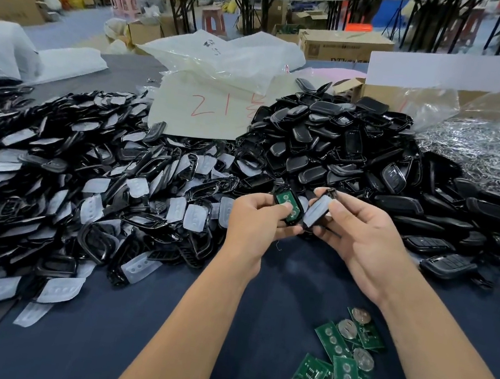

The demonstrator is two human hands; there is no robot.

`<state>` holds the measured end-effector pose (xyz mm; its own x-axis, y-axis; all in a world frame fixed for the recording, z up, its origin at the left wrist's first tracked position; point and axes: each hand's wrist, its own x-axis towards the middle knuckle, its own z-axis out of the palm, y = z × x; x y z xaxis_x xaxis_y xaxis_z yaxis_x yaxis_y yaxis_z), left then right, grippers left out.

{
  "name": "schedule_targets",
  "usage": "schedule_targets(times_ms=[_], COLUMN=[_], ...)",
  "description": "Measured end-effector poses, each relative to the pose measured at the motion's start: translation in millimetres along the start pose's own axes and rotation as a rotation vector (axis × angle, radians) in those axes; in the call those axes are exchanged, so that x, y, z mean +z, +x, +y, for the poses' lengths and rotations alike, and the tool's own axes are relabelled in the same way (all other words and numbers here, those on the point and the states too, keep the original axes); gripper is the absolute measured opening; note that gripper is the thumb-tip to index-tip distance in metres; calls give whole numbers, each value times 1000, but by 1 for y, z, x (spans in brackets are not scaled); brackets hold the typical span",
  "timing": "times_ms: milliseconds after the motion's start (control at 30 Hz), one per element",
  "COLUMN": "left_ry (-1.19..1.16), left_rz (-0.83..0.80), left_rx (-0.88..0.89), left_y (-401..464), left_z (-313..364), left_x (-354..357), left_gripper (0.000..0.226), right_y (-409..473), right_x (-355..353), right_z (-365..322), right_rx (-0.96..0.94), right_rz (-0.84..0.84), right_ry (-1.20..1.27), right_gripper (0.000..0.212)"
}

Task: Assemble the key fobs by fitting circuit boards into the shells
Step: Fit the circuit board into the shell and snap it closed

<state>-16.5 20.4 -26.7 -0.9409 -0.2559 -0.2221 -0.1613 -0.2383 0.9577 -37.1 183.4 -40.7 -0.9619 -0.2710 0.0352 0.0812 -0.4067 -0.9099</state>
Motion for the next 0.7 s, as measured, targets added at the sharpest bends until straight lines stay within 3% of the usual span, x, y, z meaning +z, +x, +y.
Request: schedule_targets(times_ms=[200, 700], left_ry=[53, 112], left_rz=[-24, -32], left_rx=[40, 132], left_y=[2, 2], left_z=[-3, -8], left_x=[-2, -5], left_gripper=[15, 8], right_y=[1, 2], right_x=[-1, -5], right_z=[1, 3], right_rx=[11, 8], right_rz=[56, 85], right_ry=[-27, -38], right_gripper=[24, 18])
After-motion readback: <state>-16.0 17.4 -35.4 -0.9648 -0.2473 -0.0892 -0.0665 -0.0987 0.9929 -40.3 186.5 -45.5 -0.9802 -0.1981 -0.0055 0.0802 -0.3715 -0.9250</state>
